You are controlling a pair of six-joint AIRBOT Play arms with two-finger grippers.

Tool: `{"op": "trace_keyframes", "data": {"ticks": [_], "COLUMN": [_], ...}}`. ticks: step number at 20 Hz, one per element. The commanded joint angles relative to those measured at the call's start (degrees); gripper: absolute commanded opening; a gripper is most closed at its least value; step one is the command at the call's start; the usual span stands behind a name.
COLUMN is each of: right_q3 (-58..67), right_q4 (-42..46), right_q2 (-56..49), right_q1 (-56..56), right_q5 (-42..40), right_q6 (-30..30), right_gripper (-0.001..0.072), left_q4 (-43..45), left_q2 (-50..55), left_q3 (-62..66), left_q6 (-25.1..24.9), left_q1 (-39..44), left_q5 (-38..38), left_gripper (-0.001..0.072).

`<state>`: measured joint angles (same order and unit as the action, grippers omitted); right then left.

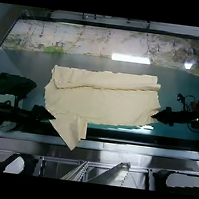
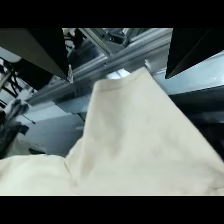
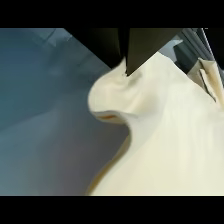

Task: Fold the shirts.

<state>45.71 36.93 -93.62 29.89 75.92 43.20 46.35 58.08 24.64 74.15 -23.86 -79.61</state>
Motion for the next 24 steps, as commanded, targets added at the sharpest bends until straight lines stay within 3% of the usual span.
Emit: {"op": "trace_keyframes", "data": {"ticks": [1,6,9,10,12,13,14,16,19,21,24], "right_q3": [0.07,0.07,0.07,0.07,0.09,0.09,0.07,0.07,0.07,0.04,0.04], "right_q4": [-4.52,-6.10,-6.62,-6.60,-6.60,-6.56,-6.54,-4.72,5.40,11.17,15.72], "right_q2": [0.11,0.17,0.17,0.17,0.17,0.20,0.37,1.95,7.19,10.49,13.84], "right_q1": [-0.09,-0.09,-0.09,-0.09,0.04,0.46,1.14,3.26,8.44,11.52,12.39], "right_q5": [3.74,4.33,4.33,4.68,6.78,8.02,9.11,10.49,10.47,10.49,9.86], "right_q6": [-1.97,-2.80,-2.93,-2.93,-2.89,-2.08,-1.11,1.90,9.49,14.86,17.73], "right_gripper": [0.0016,0.0016,0.0016,0.0017,0.0016,0.0016,0.0016,0.0016,0.0015,0.0016,0.0016], "left_q4": [1.97,-0.17,-13.51,-18.43,-25.44,-25.35,-24.83,-24.83,-23.58,-17.44,-7.67], "left_q2": [-4.22,-4.74,-4.48,-3.41,-0.15,1.62,3.58,6.51,8.02,7.32,3.85], "left_q3": [-7.06,-10.97,-13.29,-13.68,-13.20,-11.93,-10.34,-7.56,-4.57,-3.06,-1.86], "left_q6": [5.05,5.11,-4.55,-7.85,-13.11,-14.91,-15.63,-16.20,-15.98,-12.39,-5.64], "left_q1": [3.13,4.72,4.72,4.72,4.70,4.66,4.63,4.55,4.55,4.55,4.55], "left_q5": [14.75,22.71,27.06,27.36,24.74,21.77,18.01,11.37,6.71,6.69,7.56], "left_gripper": [0.0629,0.0629,0.0623,0.0551,0.0499,0.0189,0.0027,0.0027,0.0027,0.0027,0.0027]}}
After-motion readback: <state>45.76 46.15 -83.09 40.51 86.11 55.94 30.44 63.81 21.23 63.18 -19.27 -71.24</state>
